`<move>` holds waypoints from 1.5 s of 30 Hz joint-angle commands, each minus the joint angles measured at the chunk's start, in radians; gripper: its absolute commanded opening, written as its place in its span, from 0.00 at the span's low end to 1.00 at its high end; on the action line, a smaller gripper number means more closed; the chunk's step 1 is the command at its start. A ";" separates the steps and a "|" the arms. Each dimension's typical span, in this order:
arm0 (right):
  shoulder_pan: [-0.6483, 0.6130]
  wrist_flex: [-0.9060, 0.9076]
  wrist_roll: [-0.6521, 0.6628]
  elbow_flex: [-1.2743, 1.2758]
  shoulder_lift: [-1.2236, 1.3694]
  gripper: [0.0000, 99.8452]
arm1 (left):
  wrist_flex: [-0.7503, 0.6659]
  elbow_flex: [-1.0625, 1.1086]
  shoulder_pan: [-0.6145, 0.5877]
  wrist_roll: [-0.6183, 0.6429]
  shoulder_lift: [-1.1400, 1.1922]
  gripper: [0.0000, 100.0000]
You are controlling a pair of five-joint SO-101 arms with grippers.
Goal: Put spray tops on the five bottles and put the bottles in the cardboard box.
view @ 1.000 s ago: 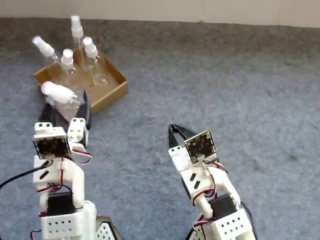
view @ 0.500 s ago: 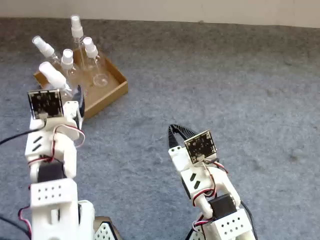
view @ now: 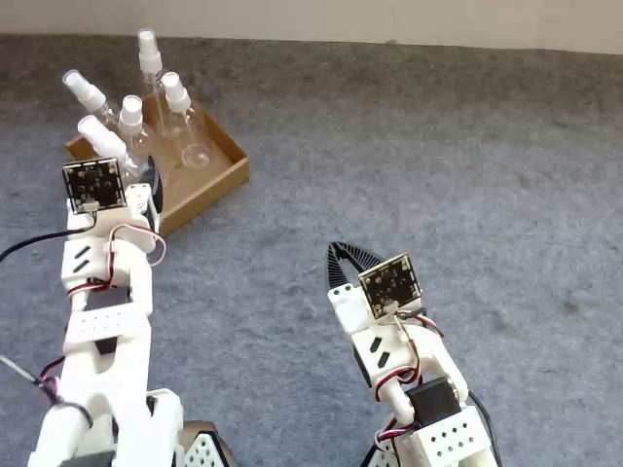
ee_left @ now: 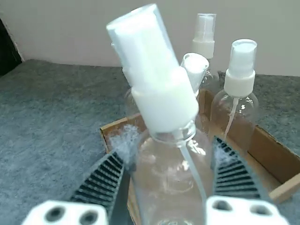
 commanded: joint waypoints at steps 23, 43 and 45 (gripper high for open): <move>-0.004 0.005 0.003 0.147 -0.002 0.00 | -0.479 -0.064 -0.041 0.043 0.358 0.04; -0.004 0.005 0.003 0.147 -0.002 0.00 | -0.655 -0.071 -0.036 0.043 0.615 0.04; -0.004 0.005 0.003 0.147 -0.002 0.00 | -0.660 -0.071 -0.036 0.043 0.615 0.04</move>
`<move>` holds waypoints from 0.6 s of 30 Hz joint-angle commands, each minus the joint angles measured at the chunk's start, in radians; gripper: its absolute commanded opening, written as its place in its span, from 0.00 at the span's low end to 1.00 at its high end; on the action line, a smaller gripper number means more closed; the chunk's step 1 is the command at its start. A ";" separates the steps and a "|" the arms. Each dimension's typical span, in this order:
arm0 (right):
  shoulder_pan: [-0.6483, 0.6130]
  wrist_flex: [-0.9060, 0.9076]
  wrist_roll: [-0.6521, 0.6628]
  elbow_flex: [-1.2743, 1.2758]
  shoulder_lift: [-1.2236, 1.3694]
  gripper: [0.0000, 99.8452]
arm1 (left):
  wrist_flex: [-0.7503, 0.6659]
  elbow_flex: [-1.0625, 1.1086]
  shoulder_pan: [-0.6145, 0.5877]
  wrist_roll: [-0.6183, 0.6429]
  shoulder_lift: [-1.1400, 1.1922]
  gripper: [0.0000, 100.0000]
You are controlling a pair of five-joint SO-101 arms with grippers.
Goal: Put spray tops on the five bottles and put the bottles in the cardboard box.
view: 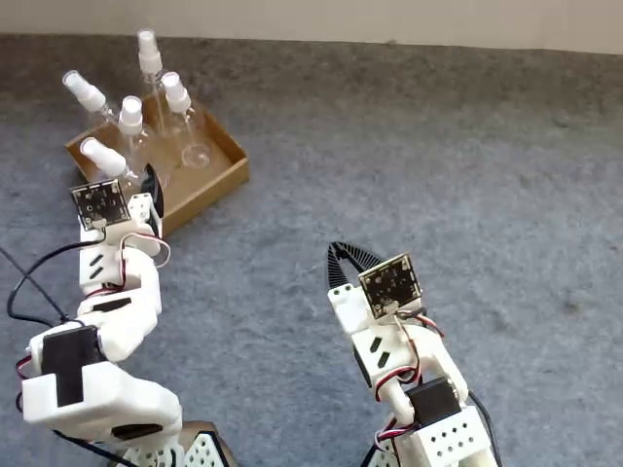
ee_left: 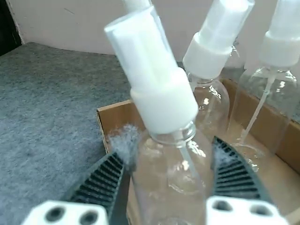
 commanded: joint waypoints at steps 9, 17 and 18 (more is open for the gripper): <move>-0.004 0.007 0.003 0.147 -0.002 0.00 | -0.026 -0.019 -0.004 0.017 0.001 0.20; -0.004 0.007 0.003 0.147 -0.002 0.00 | -0.028 0.004 -0.007 0.015 -0.007 0.31; -0.004 0.007 0.003 0.147 -0.002 0.00 | -0.028 0.004 -0.007 0.015 -0.007 0.31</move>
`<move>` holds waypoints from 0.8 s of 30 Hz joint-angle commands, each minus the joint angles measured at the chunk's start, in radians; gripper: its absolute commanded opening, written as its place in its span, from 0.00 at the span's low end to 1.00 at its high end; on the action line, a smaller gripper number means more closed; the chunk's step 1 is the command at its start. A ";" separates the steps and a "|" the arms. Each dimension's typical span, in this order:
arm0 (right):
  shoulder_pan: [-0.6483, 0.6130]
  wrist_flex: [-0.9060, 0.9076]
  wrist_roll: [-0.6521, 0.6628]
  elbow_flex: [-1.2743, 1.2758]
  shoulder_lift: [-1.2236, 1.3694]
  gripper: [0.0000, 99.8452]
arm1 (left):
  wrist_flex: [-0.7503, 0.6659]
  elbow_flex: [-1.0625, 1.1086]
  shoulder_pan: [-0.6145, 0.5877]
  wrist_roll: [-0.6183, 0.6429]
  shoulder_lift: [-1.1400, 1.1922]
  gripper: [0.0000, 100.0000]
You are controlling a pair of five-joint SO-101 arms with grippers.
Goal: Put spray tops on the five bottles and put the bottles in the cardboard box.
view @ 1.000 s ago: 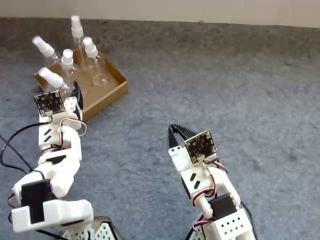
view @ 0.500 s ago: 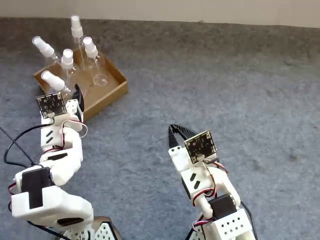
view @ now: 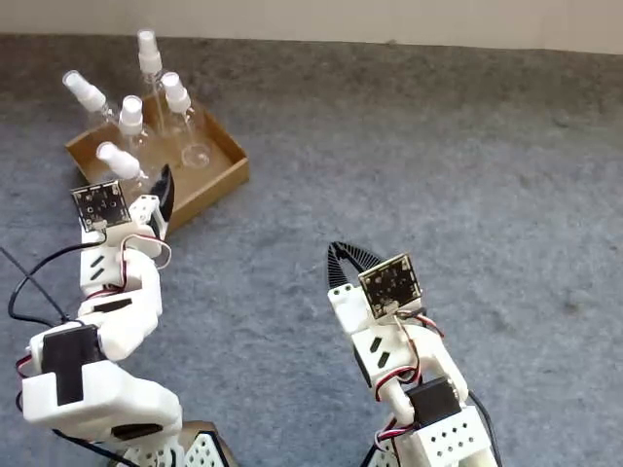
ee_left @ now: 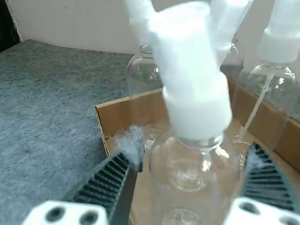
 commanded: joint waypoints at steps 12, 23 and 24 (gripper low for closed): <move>-0.004 0.007 0.005 0.147 -0.002 0.00 | -0.018 -0.002 -0.010 0.009 -0.015 0.39; -0.004 0.007 0.006 0.147 -0.002 0.00 | -0.018 -0.001 -0.012 0.009 -0.016 0.39; -0.004 0.007 0.006 0.147 -0.002 0.00 | -0.017 -0.001 -0.012 0.009 -0.016 0.39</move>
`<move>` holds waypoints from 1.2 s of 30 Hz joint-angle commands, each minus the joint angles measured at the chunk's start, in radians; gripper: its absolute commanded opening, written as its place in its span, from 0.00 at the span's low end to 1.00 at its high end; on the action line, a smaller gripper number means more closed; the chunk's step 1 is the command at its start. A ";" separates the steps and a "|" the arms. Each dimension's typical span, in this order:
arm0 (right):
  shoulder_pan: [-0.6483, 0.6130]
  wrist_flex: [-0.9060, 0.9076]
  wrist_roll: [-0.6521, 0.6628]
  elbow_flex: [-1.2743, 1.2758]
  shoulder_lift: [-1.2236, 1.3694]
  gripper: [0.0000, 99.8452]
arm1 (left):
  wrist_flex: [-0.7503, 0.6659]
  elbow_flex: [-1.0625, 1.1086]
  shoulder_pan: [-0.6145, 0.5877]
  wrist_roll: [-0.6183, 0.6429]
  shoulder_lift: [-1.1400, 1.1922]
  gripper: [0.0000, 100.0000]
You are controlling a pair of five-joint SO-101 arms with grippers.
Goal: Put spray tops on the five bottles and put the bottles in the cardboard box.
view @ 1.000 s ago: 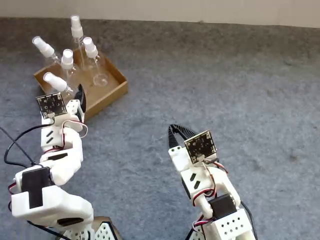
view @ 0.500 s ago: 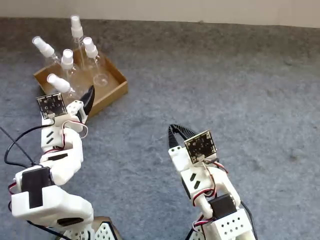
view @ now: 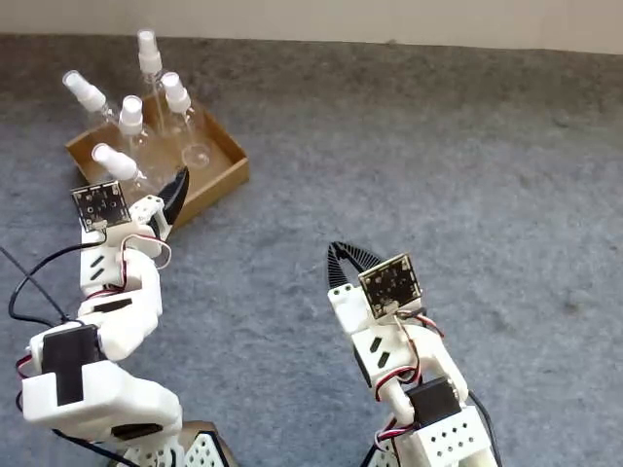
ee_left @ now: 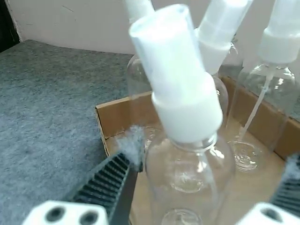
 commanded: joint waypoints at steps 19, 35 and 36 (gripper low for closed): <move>-0.004 0.007 0.005 0.147 -0.002 0.00 | 0.674 0.082 -0.008 -0.057 -0.619 0.39; -0.002 0.019 0.003 0.147 -0.002 0.00 | 1.841 -0.165 0.124 -0.057 -1.176 0.39; -0.004 0.031 0.003 0.147 -0.002 0.00 | 1.889 -0.176 0.142 -0.057 -1.204 0.39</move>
